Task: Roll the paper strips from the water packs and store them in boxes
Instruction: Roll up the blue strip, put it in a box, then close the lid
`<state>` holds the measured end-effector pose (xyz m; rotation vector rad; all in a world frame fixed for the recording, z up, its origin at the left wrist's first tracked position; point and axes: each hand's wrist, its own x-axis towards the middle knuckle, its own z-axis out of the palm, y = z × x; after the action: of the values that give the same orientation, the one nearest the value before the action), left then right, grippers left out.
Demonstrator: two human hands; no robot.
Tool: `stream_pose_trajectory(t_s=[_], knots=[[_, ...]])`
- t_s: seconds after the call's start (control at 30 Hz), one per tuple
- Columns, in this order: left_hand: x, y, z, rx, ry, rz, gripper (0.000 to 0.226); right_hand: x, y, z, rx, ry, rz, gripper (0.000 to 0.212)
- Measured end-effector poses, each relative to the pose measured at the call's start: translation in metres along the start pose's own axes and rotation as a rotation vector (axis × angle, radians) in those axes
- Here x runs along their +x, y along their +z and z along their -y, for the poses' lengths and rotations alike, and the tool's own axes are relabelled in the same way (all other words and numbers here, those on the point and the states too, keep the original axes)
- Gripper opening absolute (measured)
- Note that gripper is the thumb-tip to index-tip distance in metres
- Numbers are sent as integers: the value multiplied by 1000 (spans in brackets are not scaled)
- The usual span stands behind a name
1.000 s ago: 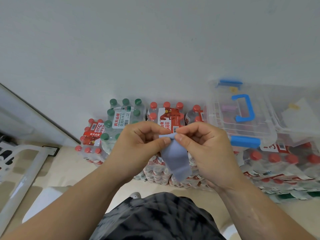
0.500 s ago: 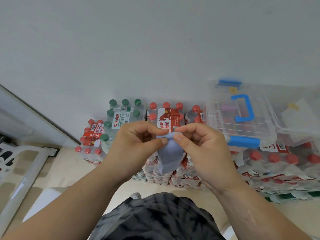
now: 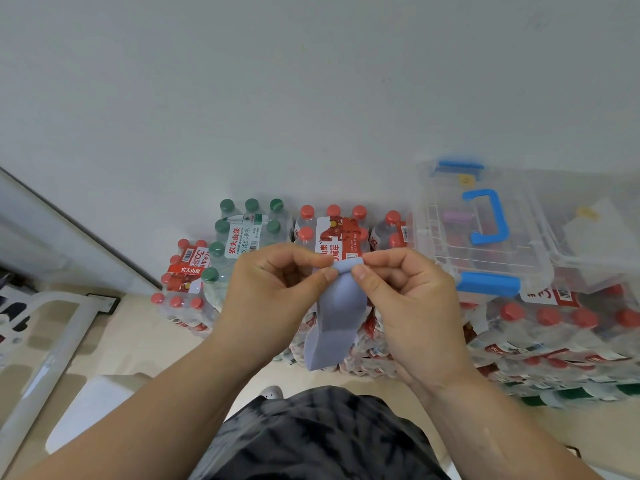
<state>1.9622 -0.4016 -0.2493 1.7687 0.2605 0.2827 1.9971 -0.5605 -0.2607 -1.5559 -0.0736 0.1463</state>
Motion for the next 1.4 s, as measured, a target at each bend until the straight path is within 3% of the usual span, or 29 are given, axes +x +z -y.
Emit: stream_pose_trajectory(t_s=[0.1, 0.3, 0.53, 0.8, 0.93, 1.1, 1.4], knots=[[2, -2, -1, -33, -36, 43, 21, -1, 0, 2, -17, -16, -7, 13], [3, -3, -3, -49, -45, 63, 12, 0, 1, 11, -47, -96, 2, 21], [2, -8, -5, -26, -10, 134, 13, 4, 3, 7, 17, -16, 20, 13], [3, -2, -4, -153, -57, 90, 15, 9, 4, 8, 75, -12, 2, 15], [6, -2, -5, -105, -39, 63, 18, 10, 4, 9, 88, 15, 21, 11], [10, 0, -4, -97, -18, -62, 27, 11, 3, 1, -13, 94, 110, 21], [15, 0, -5, -87, -51, -64, 23, 20, -3, -3, -39, 26, 164, 35]])
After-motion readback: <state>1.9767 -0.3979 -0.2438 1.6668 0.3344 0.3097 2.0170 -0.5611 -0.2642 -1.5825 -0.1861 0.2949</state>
